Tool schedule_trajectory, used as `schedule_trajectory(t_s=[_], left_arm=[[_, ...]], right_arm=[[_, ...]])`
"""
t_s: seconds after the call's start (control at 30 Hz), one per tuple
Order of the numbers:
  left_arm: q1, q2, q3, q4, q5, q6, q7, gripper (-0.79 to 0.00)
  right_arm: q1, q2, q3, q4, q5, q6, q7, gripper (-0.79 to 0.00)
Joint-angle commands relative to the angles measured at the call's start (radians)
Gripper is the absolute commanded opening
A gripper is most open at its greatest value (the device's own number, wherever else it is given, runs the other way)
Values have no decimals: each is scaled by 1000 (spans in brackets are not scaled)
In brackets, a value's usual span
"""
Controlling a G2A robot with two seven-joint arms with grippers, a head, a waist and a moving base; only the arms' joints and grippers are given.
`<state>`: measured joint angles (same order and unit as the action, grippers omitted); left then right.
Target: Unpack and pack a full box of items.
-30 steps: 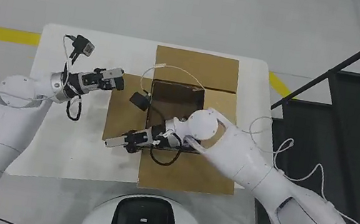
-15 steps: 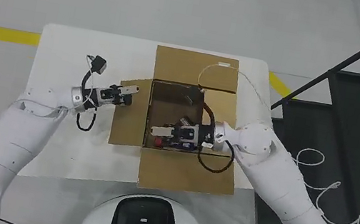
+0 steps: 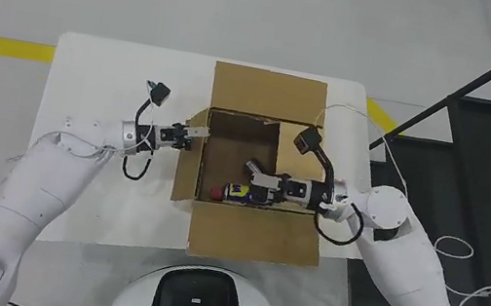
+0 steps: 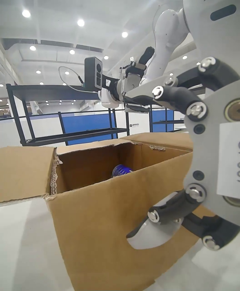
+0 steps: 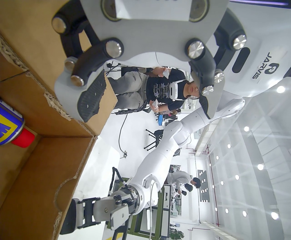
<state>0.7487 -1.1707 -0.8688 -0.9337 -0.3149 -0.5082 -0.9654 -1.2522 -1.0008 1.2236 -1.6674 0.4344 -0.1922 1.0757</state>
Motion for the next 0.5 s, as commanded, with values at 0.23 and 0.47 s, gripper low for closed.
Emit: schedule_trajectory(t_s=[0.23, 0.47], left_arm=[[-31, 33, -115, -139, -63, 1, -121, 0], [-51, 29, -88, -301, -17, 80, -149, 0]], right_arm=[[5, 5, 22, 21, 8, -8, 33, 0], [-32, 15, 81, 47, 17, -26, 28, 0]])
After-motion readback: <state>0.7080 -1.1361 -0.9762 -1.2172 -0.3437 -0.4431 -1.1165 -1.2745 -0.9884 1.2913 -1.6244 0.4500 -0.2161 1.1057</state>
